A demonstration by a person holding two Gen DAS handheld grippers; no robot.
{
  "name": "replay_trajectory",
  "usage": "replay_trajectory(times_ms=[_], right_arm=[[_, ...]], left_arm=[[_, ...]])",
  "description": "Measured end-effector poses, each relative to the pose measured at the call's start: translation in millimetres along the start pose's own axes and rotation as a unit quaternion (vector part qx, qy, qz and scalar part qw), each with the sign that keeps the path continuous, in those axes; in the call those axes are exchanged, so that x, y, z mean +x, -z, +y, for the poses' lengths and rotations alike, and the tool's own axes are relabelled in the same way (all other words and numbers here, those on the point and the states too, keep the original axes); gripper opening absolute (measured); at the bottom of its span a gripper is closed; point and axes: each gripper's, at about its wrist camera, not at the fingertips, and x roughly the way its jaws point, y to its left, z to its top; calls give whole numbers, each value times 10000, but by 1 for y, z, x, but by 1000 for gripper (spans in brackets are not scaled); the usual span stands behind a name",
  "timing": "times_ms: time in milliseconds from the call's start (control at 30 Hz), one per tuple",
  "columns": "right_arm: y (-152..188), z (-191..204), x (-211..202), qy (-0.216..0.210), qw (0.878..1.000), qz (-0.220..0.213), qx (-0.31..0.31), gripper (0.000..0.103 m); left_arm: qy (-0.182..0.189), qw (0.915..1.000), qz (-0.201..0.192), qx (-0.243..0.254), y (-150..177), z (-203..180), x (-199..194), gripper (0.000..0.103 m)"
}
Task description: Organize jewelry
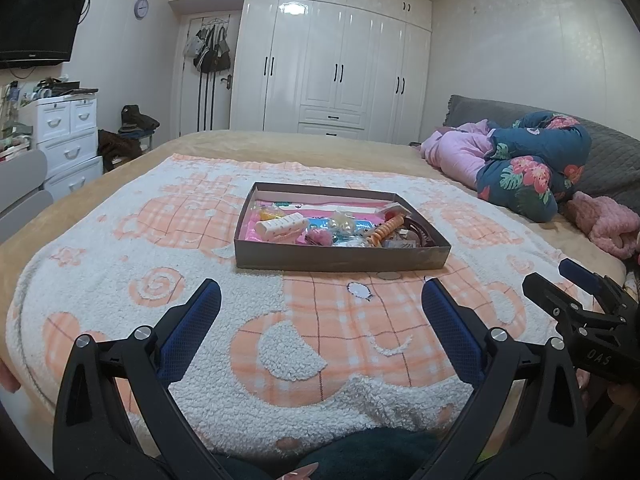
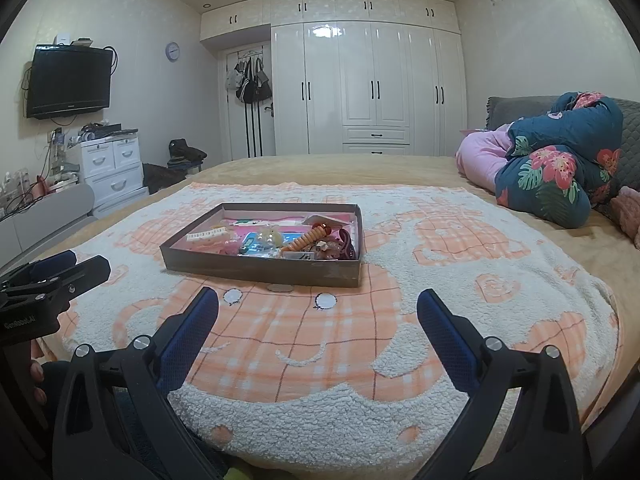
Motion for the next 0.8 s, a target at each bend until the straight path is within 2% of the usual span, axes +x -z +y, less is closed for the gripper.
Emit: replay_trajectory(times_ms=[800], right_arm=[[-2,-1,-1,73,10000,-16,-59,97]], left_arm=[[100,9999,29,75,2,-2,-1,92]])
